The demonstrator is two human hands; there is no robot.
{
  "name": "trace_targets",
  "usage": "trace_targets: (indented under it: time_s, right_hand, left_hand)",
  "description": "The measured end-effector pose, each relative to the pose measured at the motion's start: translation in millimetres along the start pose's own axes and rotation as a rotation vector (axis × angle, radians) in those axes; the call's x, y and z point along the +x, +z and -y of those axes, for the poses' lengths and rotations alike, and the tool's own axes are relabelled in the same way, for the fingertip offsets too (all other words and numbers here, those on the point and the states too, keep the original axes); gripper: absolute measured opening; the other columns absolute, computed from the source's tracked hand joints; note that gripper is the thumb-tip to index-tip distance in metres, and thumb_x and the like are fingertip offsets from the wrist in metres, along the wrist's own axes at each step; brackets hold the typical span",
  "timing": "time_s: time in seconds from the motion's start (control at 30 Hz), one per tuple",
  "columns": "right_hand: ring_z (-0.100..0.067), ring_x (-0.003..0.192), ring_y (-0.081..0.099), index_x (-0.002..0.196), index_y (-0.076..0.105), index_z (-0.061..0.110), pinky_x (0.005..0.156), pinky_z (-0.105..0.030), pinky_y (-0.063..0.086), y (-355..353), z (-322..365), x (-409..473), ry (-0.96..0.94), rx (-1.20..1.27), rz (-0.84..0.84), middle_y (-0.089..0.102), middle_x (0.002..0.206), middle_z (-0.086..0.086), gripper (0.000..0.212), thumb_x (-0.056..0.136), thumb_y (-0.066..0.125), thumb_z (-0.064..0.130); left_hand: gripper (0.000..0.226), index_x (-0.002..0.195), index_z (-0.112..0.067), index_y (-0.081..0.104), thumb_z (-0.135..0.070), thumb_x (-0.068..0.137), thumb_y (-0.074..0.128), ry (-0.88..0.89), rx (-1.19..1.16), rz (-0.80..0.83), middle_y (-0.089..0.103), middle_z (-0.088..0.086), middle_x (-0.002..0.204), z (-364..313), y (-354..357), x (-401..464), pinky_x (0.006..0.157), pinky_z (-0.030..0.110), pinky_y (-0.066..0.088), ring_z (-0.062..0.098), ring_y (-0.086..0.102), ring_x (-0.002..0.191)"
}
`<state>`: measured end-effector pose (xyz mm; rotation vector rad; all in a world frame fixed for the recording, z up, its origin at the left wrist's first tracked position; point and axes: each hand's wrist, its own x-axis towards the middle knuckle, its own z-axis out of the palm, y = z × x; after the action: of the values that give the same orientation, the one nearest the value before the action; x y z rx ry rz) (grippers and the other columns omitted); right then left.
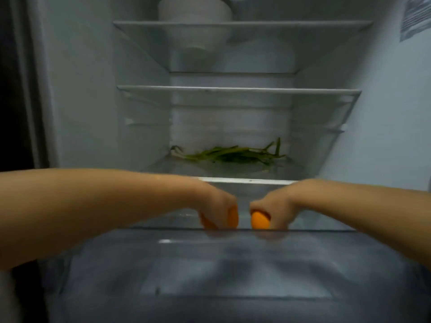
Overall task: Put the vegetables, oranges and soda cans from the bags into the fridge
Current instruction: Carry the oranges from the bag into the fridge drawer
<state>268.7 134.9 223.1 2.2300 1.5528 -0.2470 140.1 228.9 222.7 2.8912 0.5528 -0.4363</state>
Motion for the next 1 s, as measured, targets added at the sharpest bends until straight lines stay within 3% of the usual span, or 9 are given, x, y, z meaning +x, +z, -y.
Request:
trace_targets:
  time_s: [0.07,0.2,0.3,0.5,0.63,0.73,0.87,0.93,1.0]
  right_hand:
    - [-0.030,0.106,0.057,0.125,0.038,0.024,0.089,-0.041,0.050,6.5,-6.3,17.3,0.009,0.006,0.056,0.050,0.113,-0.007,0.055,0.080,0.067,0.039]
    - [-0.029,0.100,0.058,0.122,0.037,0.026,0.085,-0.040,0.048,13.7,-16.7,53.2,0.001,-0.038,0.044,0.056,0.117,-0.011,0.047,0.084,0.060,0.038]
    - [-0.028,0.095,0.054,0.119,0.037,0.022,0.085,-0.040,0.046,17.1,-23.3,74.9,-0.014,-0.072,0.024,0.054,0.111,-0.014,0.042,0.085,0.058,0.035]
    - [-0.033,0.134,0.031,0.135,0.035,0.010,0.109,-0.037,0.026,39.4,-29.3,109.2,-0.012,-0.127,-0.078,0.039,0.140,-0.015,0.045,0.094,0.043,0.025]
    - [-0.032,0.124,0.035,0.140,0.031,0.006,0.100,-0.034,0.031,38.0,-25.5,101.0,0.000,-0.115,-0.079,0.030,0.142,-0.013,0.050,0.095,0.043,0.023]
    - [-0.031,0.123,0.037,0.139,0.035,0.008,0.097,-0.033,0.033,32.3,-23.6,95.2,0.025,-0.088,-0.067,0.028,0.146,-0.012,0.049,0.094,0.046,0.024]
    - [-0.033,0.142,0.022,0.151,-0.007,0.026,0.109,-0.036,0.028,14.8,-12.9,78.2,0.150,-0.050,0.119,-0.006,0.159,-0.012,0.085,0.093,0.055,0.032]
    - [-0.032,0.136,0.033,0.152,-0.002,0.023,0.100,-0.034,0.035,-1.3,-14.1,67.0,0.186,-0.068,0.171,0.011,0.158,-0.013,0.084,0.092,0.056,0.035]
    - [-0.032,0.131,0.041,0.151,0.011,0.021,0.098,-0.034,0.038,-16.0,-17.3,54.4,0.215,0.006,0.258,0.030,0.151,-0.013,0.078,0.091,0.058,0.038]
  left_hand:
    - [0.055,0.134,-0.010,0.037,-0.027,0.087,0.062,0.059,0.325,-0.037,0.045,0.019,0.125,3.5,9.7,26.2,0.082,0.036,0.041,0.034,0.049,0.112]
    - [0.065,0.143,-0.009,0.018,-0.020,0.091,0.055,0.185,0.549,-0.080,0.020,0.026,0.143,20.8,22.8,70.3,0.093,0.047,0.041,0.042,0.028,0.130]
    - [0.059,0.141,-0.010,0.019,-0.015,0.093,0.053,0.204,0.624,-0.178,0.018,0.024,0.144,36.0,32.0,100.1,0.085,0.043,0.044,0.039,0.025,0.131]
    - [0.077,0.143,-0.005,0.017,-0.009,0.082,0.064,0.225,0.604,-0.229,0.009,0.024,0.152,49.5,46.6,135.2,0.103,0.049,0.035,0.036,0.013,0.141]
    - [0.076,0.148,-0.012,0.010,-0.013,0.087,0.054,0.227,0.599,-0.285,0.006,0.019,0.153,59.9,49.2,146.3,0.107,0.046,0.026,0.034,0.010,0.141]
    - [0.086,0.150,-0.015,-0.002,-0.014,0.087,0.057,0.186,0.576,-0.204,-0.002,0.016,0.155,60.1,48.4,142.8,0.111,0.047,0.024,0.034,0.004,0.142]
    - [0.088,0.149,-0.022,-0.014,-0.022,0.091,0.053,0.143,0.533,-0.049,-0.023,0.010,0.156,54.7,30.3,122.4,0.118,0.051,0.007,0.030,-0.017,0.145]
    - [0.082,0.151,-0.022,-0.004,-0.030,0.092,0.053,0.160,0.591,0.014,-0.020,0.008,0.157,49.6,15.8,105.8,0.118,0.049,0.009,0.029,-0.016,0.145]
    - [0.068,0.150,-0.019,0.016,-0.035,0.094,0.051,0.138,0.614,0.086,-0.002,0.010,0.159,39.7,-2.1,82.5,0.114,0.045,0.019,0.032,0.003,0.146]
